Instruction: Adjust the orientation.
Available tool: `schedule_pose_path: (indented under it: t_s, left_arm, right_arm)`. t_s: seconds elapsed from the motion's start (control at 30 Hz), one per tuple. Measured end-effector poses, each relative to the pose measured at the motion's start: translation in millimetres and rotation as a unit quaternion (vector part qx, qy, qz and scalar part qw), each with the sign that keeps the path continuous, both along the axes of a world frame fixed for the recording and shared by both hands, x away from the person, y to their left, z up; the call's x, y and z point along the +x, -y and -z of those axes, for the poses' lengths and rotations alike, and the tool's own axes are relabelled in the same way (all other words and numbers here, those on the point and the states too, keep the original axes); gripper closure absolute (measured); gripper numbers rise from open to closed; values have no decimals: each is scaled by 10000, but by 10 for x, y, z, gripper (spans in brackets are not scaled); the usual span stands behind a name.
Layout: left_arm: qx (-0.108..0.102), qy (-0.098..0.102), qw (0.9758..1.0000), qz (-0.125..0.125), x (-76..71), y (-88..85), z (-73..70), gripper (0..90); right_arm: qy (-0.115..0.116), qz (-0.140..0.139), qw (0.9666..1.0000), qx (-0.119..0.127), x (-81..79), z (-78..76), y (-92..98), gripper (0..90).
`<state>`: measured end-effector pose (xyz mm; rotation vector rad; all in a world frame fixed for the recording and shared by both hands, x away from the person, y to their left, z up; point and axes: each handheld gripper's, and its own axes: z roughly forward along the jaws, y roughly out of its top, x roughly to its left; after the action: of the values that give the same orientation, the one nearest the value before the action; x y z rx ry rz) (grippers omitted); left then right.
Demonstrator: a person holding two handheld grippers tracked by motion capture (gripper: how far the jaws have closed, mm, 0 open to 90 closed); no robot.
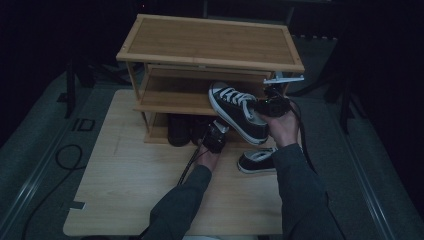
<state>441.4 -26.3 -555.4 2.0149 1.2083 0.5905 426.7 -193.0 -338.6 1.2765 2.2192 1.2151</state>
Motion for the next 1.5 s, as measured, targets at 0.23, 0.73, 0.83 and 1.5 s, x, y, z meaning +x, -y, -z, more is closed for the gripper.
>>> schedule_pose_path:
  t_s: [0.23, 0.73, 0.83, 1.5]
  left_arm:
    - [1, 2, 10000, -5, -1, 2, 0, 900]
    - [-4, -2, 10000, -6, 0, 1, 0, 900]
    - [-1, 0, 10000, -10, -1, 2, 0, 900]
    - [6, 16, 10000, -18, -2, 5, 3, 900]
  right_arm:
    - [-126, -62, 9999, -23, 5, -11, 12, 817]
    - [84, -222, 9997, -17, -132, -161, 93, 764]
    - [108, -248, 9996, -86, -149, -175, 108, 763]
    - [296, -93, 9994, -117, -181, -134, 50, 876]
